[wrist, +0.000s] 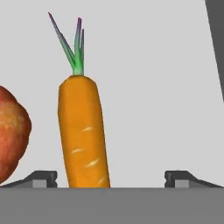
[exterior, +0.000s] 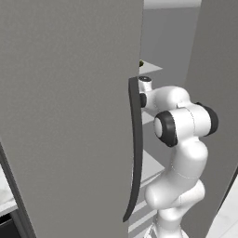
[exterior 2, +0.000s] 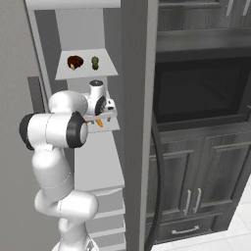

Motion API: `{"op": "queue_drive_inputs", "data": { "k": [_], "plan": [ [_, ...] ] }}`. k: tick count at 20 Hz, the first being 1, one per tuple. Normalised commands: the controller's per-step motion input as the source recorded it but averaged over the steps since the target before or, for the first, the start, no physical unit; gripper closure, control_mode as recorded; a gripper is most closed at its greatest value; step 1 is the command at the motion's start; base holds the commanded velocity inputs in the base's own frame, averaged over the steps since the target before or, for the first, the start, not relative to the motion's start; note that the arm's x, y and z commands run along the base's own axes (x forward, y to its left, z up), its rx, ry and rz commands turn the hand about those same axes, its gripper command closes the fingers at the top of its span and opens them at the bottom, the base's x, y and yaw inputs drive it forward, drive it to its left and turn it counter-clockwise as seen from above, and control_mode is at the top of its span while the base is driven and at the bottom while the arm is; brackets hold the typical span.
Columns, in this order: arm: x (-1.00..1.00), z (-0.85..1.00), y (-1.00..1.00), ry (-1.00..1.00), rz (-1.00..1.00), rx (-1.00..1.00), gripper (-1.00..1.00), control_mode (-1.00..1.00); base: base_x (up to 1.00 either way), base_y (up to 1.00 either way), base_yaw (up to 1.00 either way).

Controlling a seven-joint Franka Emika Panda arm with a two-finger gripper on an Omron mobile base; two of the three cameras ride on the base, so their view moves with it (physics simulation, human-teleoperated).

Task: Take the squash and carrot from the second highest rack and move them to the highest rack where the steak and squash are located, to maximize freezer space. Close the freezer door after rearranging.

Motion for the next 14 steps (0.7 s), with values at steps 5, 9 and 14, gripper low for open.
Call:
{"op": "queue_drive_inputs", "data": {
  "k": [5,9,14],
  "plan": [
    [0.0,-0.42,0.08,-0.06,0.05,-0.01,1.0,-1.0,0.0,0.0,0.0],
    [0.0,-0.35,0.01,0.0,0.07,0.0,1.0,-1.0,0.0,0.0,0.0],
    [-0.01,-0.11,-0.08,0.0,0.04,0.07,1.0,-1.0,0.0,0.0,0.0]
  ]
}}
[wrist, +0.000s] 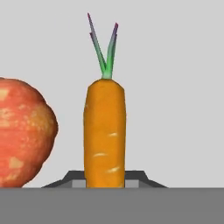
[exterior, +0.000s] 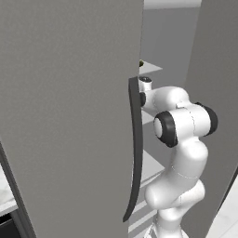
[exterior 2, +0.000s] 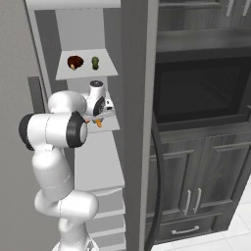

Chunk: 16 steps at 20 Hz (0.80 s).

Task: Take the squash and carrot from the second highest rack and move them to the highest rack where the steak and squash are located, to maximize freezer space. Close the freezer door after rearranging.

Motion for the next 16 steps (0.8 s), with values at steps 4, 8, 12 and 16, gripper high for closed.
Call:
{"op": "queue_drive_inputs", "data": {
  "k": [4,8,12,16],
  "plan": [
    [-0.2,0.0,-0.29,0.0,0.01,0.12,1.0,-1.0,0.0,0.0,0.0],
    [-0.55,0.16,-0.17,-0.12,0.0,0.02,1.0,-1.0,0.0,0.0,0.0],
    [-0.74,0.51,-0.05,-0.27,0.0,0.0,1.0,-1.0,0.0,0.0,0.0],
    [-0.72,0.77,0.0,-0.13,0.0,0.0,1.0,-1.0,0.0,0.0,0.0]
  ]
}}
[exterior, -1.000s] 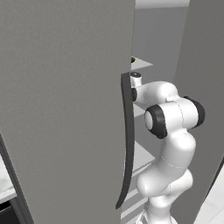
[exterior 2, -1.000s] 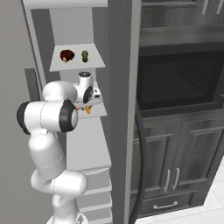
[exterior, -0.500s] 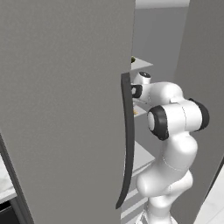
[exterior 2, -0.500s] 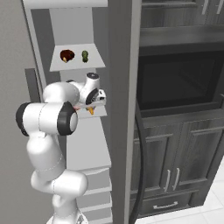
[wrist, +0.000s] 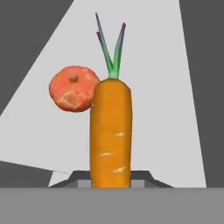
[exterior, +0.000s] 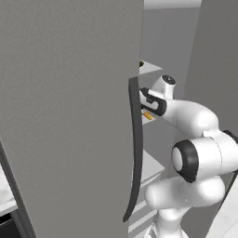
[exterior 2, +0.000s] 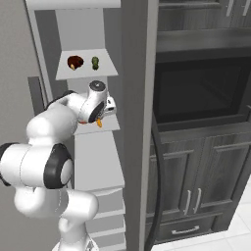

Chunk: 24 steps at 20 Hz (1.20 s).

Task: Take the squash and carrot from the second highest rack and move them to the highest rack where the steak and squash are located, to maximize freezer space. Close the freezer door after rearranging.

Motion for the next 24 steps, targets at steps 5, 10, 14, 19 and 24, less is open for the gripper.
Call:
{"op": "queue_drive_inputs", "data": {
  "k": [5,10,14,19,24],
  "plan": [
    [-0.77,0.92,-0.01,-0.07,0.0,0.0,1.0,-1.0,0.0,0.0,0.0],
    [-0.81,0.95,-0.06,-0.07,-0.01,0.0,1.0,-1.0,0.0,0.0,0.0],
    [-0.76,0.83,-0.19,-0.08,-0.07,0.0,1.0,-1.0,0.0,0.0,0.0],
    [-0.69,0.86,-0.2,-0.07,-0.06,0.0,1.0,-1.0,0.0,0.0,0.0],
    [-0.31,0.93,-0.09,-0.08,-0.01,0.0,1.0,-1.0,0.0,0.0,0.0]
  ]
}}
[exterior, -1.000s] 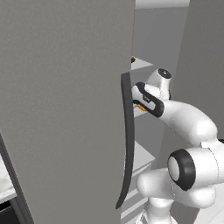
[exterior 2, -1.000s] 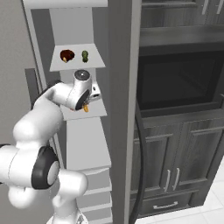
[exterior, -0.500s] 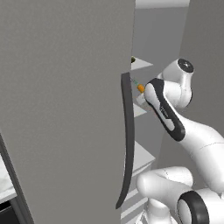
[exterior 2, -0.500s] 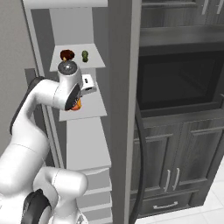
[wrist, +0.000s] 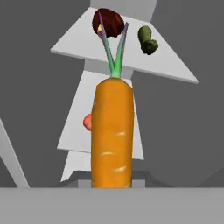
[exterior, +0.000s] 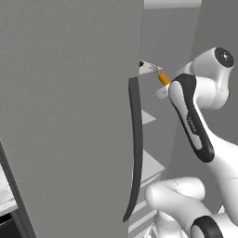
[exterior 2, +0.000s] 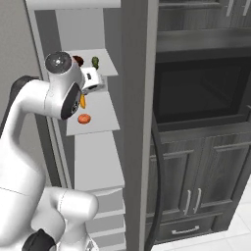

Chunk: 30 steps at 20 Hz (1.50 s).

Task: Take the squash and carrot from the second highest rack and move them to the highest rack where the steak and squash are located, to maximize freezer space. Close the freezer door after rearranging.

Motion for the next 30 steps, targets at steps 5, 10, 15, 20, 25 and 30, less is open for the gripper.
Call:
{"op": "queue_drive_inputs", "data": {
  "k": [5,10,15,20,25,30],
  "plan": [
    [0.07,0.59,0.0,-0.04,0.0,0.0,1.0,-1.0,0.0,0.0,0.0],
    [0.39,0.24,0.01,0.0,0.0,0.0,1.0,-1.0,0.0,0.0,0.0],
    [0.53,0.0,0.18,0.03,0.0,0.0,1.0,-1.0,0.0,0.0,0.0],
    [0.55,-0.01,0.28,0.01,0.0,0.0,1.0,-1.0,0.0,0.0,0.0],
    [0.56,-0.05,0.27,0.0,0.0,0.0,1.0,-1.0,0.0,0.0,0.0],
    [0.67,-0.15,0.12,0.05,0.0,0.0,1.0,-1.0,0.0,0.0,0.0]
  ]
}}
